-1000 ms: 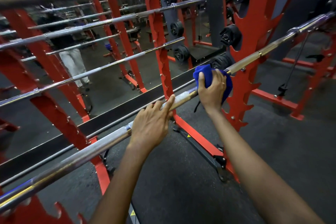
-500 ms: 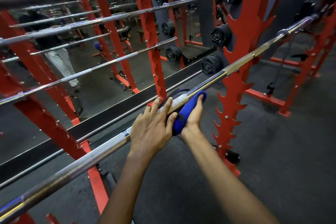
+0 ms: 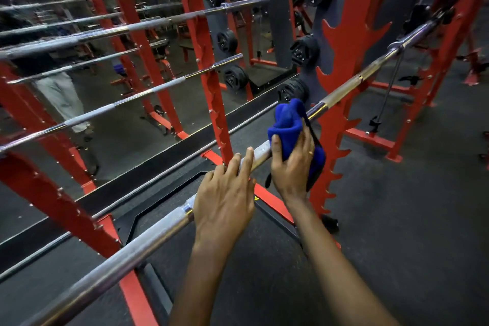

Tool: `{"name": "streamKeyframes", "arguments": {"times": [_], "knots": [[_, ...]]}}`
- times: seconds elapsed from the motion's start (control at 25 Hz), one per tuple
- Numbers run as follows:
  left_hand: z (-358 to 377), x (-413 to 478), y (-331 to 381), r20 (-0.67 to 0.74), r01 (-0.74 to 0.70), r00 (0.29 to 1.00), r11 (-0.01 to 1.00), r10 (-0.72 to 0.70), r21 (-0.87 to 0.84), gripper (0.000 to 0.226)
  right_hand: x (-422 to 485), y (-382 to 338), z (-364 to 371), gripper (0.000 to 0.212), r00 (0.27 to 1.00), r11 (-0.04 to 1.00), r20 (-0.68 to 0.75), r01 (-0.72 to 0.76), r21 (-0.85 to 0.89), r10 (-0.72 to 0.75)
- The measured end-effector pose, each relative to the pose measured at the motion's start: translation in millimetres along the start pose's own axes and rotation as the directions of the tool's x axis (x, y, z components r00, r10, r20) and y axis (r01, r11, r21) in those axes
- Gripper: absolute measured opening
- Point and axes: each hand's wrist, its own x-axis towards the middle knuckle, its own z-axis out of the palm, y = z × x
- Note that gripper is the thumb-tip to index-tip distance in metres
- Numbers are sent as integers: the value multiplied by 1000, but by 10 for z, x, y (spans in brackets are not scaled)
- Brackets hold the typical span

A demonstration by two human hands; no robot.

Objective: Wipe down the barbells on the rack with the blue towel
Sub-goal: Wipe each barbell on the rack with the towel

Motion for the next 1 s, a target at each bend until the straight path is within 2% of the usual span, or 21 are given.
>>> {"name": "streamKeyframes", "arguments": {"times": [0.08, 0.2, 0.36, 0.4, 0.52, 0.64, 0.72, 0.8, 0.84, 0.92, 1.0], "knots": [[5, -15, 2, -4, -5, 1000, 1000, 6, 22, 58, 335, 203, -135, 73, 993, 989, 53, 107, -98, -102], [8, 12, 9, 36, 3, 999, 1000, -4, 18, 59, 674, 230, -147, 71, 993, 977, 50, 110, -181, -103], [-26, 118, 16, 152, 21, 988, 1000, -18, -14, 66, 645, 215, -137, 56, 924, 918, 162, 370, -139, -348], [-25, 186, 33, 189, 29, 982, 999, -24, -26, 68, 733, 243, -156, 54, 926, 926, 159, 362, -110, -343], [-4, 397, 201, 243, 81, 968, 996, -70, -37, 68, 952, 224, -156, 39, 966, 958, 26, 260, -119, -258], [53, 599, 327, 263, 81, 962, 996, -67, -42, 51, 967, 389, -181, 39, 931, 925, 118, 358, -129, -344], [66, 661, 338, 276, 84, 959, 995, -67, -51, 42, 1155, 483, -259, 51, 962, 959, 110, 261, -112, -249], [88, 646, 335, 261, 61, 964, 997, -50, -37, 51, 1231, 479, -243, 45, 995, 989, 3, 98, -106, -99], [101, 619, 333, 244, 44, 969, 999, -36, -29, 59, 1166, 425, -202, 44, 997, 989, -19, 73, -131, -76], [142, 582, 339, 196, 31, 980, 999, -29, -12, 67, 908, 385, -182, 54, 982, 976, 95, 177, -129, -166], [167, 581, 326, 178, 45, 983, 999, -44, -2, 67, 763, 467, -247, 65, 962, 973, 156, 229, 0, -226]]}}
